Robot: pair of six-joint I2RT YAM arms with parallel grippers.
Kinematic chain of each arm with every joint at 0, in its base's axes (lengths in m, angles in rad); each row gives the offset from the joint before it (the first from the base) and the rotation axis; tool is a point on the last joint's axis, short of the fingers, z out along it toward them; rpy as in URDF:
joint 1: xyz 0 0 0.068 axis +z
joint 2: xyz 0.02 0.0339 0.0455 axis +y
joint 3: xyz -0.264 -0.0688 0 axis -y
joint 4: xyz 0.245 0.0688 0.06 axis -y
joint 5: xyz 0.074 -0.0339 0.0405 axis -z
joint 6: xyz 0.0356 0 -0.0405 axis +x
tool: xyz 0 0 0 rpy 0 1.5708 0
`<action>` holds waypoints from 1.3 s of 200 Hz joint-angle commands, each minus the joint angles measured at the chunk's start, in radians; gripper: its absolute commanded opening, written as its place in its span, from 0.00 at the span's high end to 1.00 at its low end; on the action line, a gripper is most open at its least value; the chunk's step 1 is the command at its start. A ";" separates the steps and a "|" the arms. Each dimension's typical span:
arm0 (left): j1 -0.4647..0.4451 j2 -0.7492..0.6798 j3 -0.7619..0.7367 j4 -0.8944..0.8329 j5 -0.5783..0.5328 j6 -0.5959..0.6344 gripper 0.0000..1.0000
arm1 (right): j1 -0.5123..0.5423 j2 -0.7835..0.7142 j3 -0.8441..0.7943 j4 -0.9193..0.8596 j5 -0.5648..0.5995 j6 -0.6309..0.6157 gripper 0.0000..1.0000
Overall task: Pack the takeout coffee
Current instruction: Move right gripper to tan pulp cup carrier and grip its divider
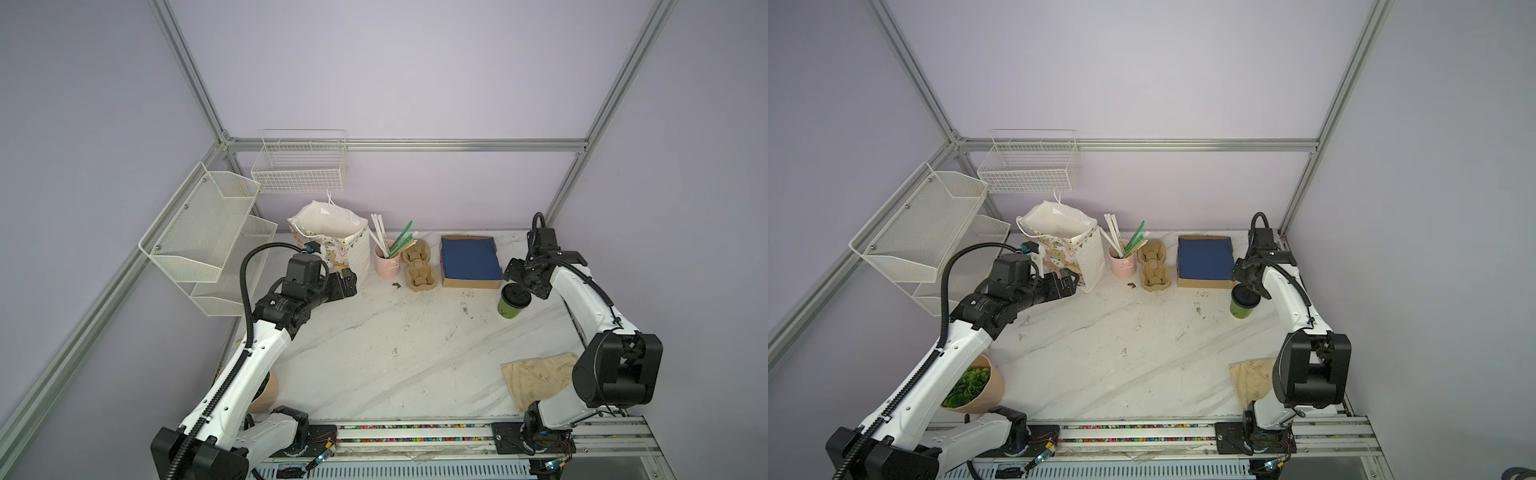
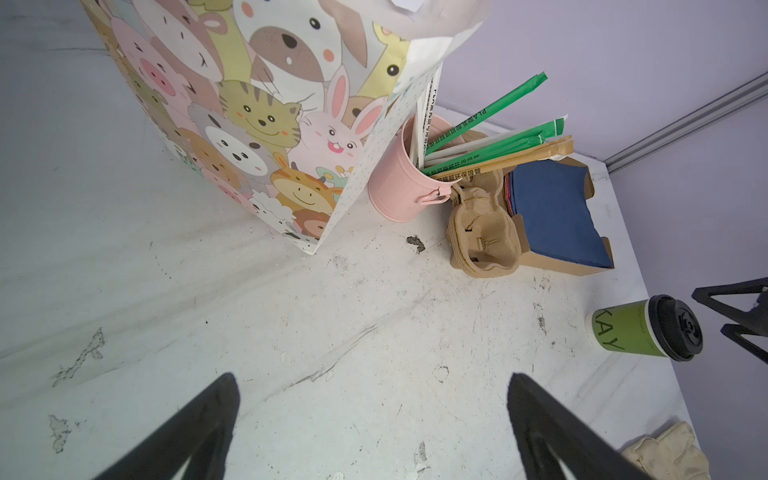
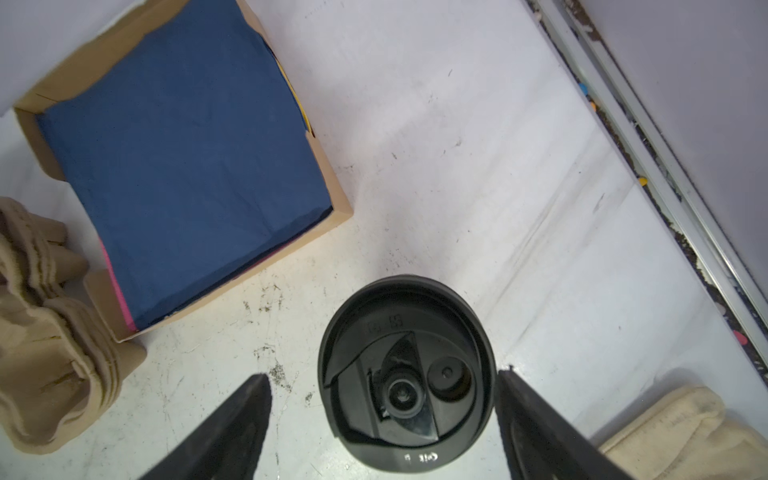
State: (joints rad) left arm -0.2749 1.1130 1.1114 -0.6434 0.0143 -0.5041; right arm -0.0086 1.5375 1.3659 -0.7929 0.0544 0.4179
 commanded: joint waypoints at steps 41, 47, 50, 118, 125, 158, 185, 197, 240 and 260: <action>0.010 -0.112 -0.083 0.092 -0.031 0.001 0.00 | 0.135 -0.123 0.051 0.060 -0.066 -0.001 0.16; 0.011 -0.126 -0.090 0.103 -0.033 0.000 0.00 | 0.167 -0.122 0.057 0.063 -0.062 0.002 0.17; 0.011 -0.134 -0.094 0.109 -0.034 0.000 0.00 | 0.182 -0.121 0.060 0.066 -0.062 0.004 0.17; 0.013 -0.306 -0.192 0.221 -0.124 -0.005 0.00 | 0.345 -0.025 0.018 0.320 -0.240 0.023 0.30; 0.013 -0.313 -0.198 0.223 -0.135 -0.005 0.00 | 0.345 -0.011 0.008 0.357 -0.257 0.030 0.31; 0.013 -0.317 -0.208 0.229 -0.151 -0.005 0.00 | 0.345 0.106 0.000 0.480 -0.344 0.042 0.36; 0.013 -0.311 -0.209 0.231 -0.152 -0.005 0.00 | 0.349 0.196 -0.001 0.588 -0.370 0.049 0.38; 0.014 -0.309 -0.212 0.234 -0.152 -0.005 0.00 | 0.349 0.229 -0.009 0.649 -0.374 0.050 0.38; 0.013 -0.295 -0.216 0.237 -0.148 -0.007 0.00 | 0.349 0.376 0.049 0.773 -0.394 0.058 0.42; 0.013 -0.294 -0.217 0.239 -0.149 -0.006 0.00 | 0.349 0.446 0.094 0.800 -0.385 0.062 0.45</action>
State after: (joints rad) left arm -0.2684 0.8207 0.9337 -0.4503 -0.1219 -0.5117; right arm 0.3367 1.9217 1.3960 -0.0963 -0.3222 0.4683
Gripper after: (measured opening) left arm 0.997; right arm 0.565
